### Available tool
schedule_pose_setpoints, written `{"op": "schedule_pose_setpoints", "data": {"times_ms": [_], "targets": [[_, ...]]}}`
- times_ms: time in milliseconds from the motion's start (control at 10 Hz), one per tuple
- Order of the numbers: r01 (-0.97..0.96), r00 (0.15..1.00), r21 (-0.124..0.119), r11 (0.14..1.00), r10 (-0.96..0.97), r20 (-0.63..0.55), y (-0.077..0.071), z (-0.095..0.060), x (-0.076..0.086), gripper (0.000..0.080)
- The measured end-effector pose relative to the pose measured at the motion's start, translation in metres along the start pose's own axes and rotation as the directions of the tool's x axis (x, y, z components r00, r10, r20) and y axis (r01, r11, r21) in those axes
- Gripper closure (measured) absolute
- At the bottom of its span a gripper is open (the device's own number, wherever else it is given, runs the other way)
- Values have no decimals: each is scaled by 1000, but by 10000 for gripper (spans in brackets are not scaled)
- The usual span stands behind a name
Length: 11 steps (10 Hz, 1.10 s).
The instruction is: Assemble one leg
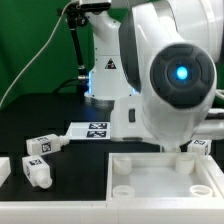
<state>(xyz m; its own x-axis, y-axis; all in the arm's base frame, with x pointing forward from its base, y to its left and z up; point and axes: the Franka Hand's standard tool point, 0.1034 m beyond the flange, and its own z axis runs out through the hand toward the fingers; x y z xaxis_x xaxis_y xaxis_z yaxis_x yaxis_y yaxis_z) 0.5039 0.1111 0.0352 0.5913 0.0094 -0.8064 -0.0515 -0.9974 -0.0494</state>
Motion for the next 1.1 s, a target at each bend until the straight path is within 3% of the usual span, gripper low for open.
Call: {"op": "schedule_pose_setpoints", "data": {"times_ms": [800,1100], "targets": [[7,1000,-10,1000,-7,-5,-7,26,11,151],[3,1000,-16,1000,-3,22,-5,35,6,151]]}}
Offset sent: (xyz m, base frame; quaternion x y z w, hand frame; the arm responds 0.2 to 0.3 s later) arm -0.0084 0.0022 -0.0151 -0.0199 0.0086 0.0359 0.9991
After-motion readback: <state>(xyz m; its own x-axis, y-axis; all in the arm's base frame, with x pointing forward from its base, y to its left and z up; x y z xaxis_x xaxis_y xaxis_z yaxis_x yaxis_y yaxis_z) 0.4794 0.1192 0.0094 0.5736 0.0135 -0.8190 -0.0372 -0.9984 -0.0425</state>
